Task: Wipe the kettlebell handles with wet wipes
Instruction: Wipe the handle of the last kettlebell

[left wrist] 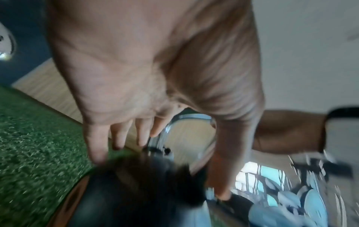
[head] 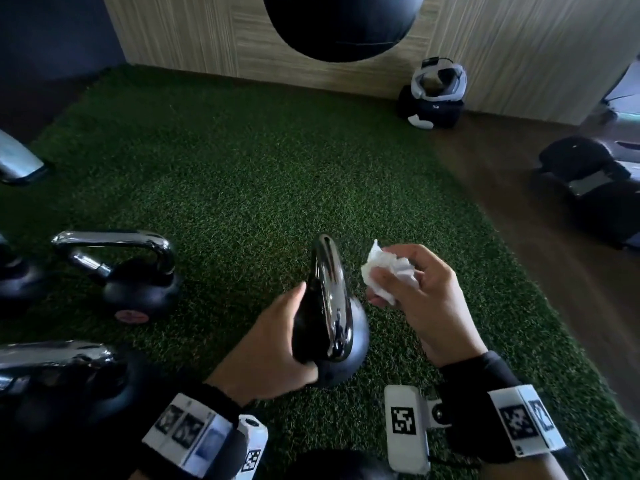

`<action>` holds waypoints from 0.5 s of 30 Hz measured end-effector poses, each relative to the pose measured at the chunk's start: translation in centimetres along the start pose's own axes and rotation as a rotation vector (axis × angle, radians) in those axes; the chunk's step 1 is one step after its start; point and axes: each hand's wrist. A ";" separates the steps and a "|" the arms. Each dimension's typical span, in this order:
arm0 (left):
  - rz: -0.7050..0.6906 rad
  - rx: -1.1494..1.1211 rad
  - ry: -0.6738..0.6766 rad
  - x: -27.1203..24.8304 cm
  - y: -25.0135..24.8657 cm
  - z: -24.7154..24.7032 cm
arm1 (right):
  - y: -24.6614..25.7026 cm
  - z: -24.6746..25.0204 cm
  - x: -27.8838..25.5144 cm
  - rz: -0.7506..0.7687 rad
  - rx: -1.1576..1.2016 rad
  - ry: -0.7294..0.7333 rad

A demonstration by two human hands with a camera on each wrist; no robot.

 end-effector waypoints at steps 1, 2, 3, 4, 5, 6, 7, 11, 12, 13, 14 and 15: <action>0.014 0.132 0.056 0.1 1.0 -1.4 | -0.6 0.2 0.0 -0.027 0.013 -0.021; 0.005 0.241 0.046 0.4 1.7 -3.0 | -1.3 0.3 0.0 -0.056 0.022 -0.032; -0.013 0.323 -0.005 0.8 2.3 -4.5 | -2.0 0.4 0.0 -0.093 0.037 -0.040; -0.030 0.373 -0.085 1.2 2.3 -5.7 | -2.5 0.4 0.1 -0.132 0.055 -0.043; -0.018 0.393 -0.156 1.7 2.2 -6.7 | -2.9 0.4 0.2 -0.172 0.079 -0.051; -0.004 0.382 -0.230 2.2 2.2 -7.3 | -3.4 0.5 0.3 -0.212 0.116 -0.062; 0.005 0.351 -0.299 2.7 2.1 -7.6 | -3.8 0.6 0.4 -0.241 0.162 -0.063; -0.037 0.290 -0.440 3.7 2.4 -7.9 | -6.4 1.2 0.9 -0.373 0.377 -0.058; -0.035 0.279 -0.438 3.8 2.3 -7.9 | -6.8 1.2 1.4 -0.437 0.503 -0.076; -0.033 0.269 -0.426 3.7 2.2 -7.8 | -7.0 1.0 1.8 -0.479 0.582 -0.098; -0.045 0.255 -0.403 3.7 2.2 -7.6 | -7.0 0.7 2.1 -0.467 0.598 -0.139; -0.064 0.245 -0.378 3.6 2.2 -7.2 | -6.8 0.4 2.2 -0.486 0.603 -0.183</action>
Point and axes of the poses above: each hand's wrist, its own x-axis towards the middle knuckle, its own z-axis out of the back of the hand, y = z × x, and after that the axes turned 3 degrees about -x, right-handed
